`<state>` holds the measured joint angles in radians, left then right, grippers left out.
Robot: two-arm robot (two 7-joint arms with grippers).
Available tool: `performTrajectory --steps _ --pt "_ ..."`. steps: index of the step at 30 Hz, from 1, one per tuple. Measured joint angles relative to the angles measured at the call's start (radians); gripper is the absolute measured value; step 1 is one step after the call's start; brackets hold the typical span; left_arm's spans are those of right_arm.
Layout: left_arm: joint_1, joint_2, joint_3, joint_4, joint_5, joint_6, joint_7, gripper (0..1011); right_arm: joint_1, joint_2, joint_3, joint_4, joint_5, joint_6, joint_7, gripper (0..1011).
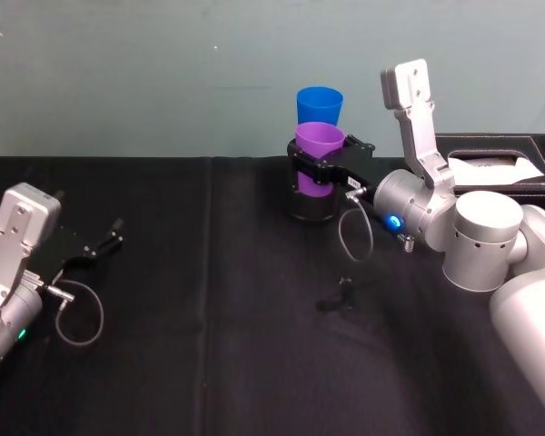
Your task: Pick up one cup with a gripper and tap it against the other cup.
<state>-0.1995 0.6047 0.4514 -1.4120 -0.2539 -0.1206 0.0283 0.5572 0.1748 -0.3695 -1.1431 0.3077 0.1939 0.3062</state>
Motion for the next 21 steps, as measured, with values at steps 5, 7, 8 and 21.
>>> performTrajectory --steps 5,7,8,21 --pt "0.000 0.000 0.000 0.000 0.000 0.000 0.000 1000 0.000 0.000 0.000 0.000 0.000 0.000 0.000 723" --pt "0.000 0.000 0.000 0.000 0.000 0.000 0.000 1000 0.000 0.000 0.000 0.000 0.000 0.000 0.000 723" --pt "0.000 0.000 0.000 0.000 0.000 0.000 0.000 1000 0.000 0.000 0.000 0.000 0.000 0.000 0.000 723" --pt "0.000 0.000 0.000 0.000 0.000 0.000 0.000 1000 0.000 0.000 0.000 0.000 0.000 0.000 0.000 723"
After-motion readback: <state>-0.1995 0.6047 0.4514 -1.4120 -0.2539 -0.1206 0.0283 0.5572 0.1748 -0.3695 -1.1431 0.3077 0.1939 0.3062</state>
